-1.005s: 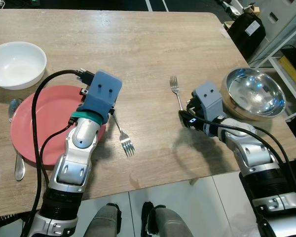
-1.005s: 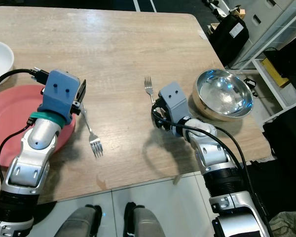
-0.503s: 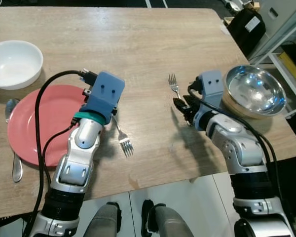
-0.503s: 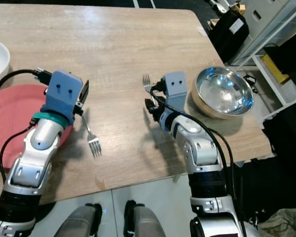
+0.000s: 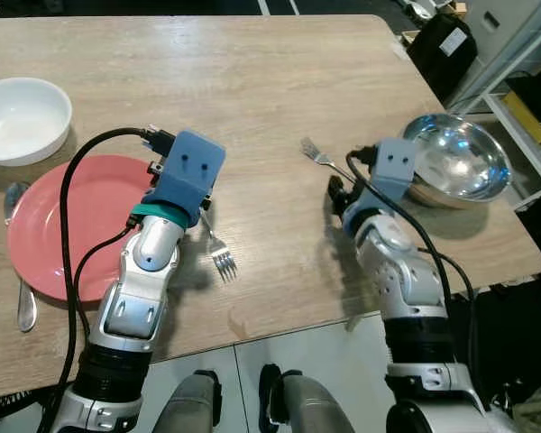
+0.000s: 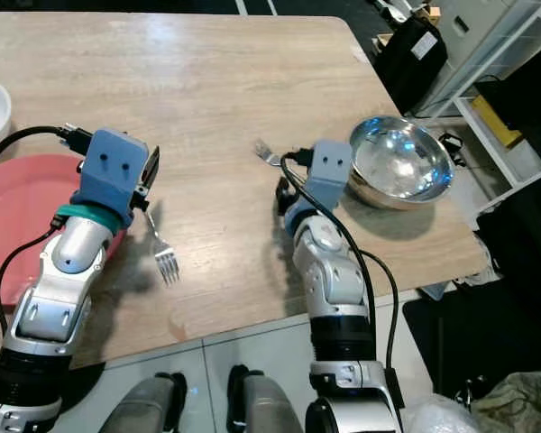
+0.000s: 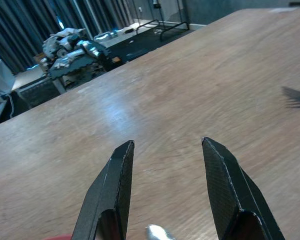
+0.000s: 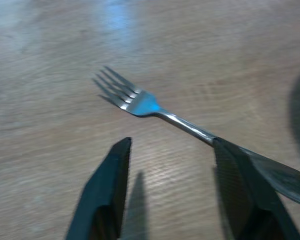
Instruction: Setting the table
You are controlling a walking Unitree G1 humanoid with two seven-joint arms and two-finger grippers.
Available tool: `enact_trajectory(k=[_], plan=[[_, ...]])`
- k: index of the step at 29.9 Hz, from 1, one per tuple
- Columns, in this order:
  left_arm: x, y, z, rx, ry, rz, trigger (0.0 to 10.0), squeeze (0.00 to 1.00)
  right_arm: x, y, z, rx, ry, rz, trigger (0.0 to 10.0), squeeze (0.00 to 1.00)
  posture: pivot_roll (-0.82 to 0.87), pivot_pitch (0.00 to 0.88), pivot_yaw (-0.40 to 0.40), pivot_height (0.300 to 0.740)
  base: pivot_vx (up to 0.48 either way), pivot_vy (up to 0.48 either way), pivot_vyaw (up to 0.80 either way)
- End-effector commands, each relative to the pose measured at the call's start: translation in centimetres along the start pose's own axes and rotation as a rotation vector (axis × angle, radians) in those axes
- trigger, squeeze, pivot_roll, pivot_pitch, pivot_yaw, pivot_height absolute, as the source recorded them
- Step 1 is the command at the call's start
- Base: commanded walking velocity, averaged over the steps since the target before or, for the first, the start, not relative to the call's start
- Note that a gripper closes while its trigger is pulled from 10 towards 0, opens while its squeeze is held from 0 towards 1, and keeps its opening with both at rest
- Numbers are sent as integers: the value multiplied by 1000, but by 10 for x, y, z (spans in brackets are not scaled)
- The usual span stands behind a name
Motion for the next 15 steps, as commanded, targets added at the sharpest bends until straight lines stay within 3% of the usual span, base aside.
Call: enact_trajectory(k=[1,2,3,6,10,12,15], plan=[[-2,6,-2,-18,-5,-8,10000,0,-3,0,-1,1,-14,7,10000,1000,84,144,-78,740,0,0,0],[-2,6,-2,-18,-5,-8,10000,0,-3,0,-1,1,-14,7,10000,1000,84,144,-78,740,0,0,0],[-2,6,-2,-17,-6,-8,10000,0,1,-6,-2,25,1,5,10000,0,85,145,-80,740,0,0,0],[-2,6,-2,-17,-7,-8,10000,0,7,-12,-2,54,22,7,10000,0,85,146,-80,740,0,0,0],[-2,7,-2,-19,-7,-11,10000,0,21,-22,-1,151,109,-108,10000,0,82,145,-76,740,0,0,0],[-2,7,-2,-19,-7,-11,10000,0,21,-22,-1,151,109,-108,10000,0,82,145,-76,740,0,0,0],[1,8,0,-22,0,-13,10000,0,12,-26,7,268,102,-356,10000,0,87,148,-74,740,0,0,0]])
Point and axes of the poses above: a point about 5 cm out from each wrist's last joint towards the gripper, its own z axis pointing out of the wrist towards the gripper, its own x axis along the axis of the wrist's last joint, y = z × x, the point moved 6 cm from there along z, pointing out of the wrist towards the gripper, and after that the axes turned 5 degrees about z, right-handed, at the moved point
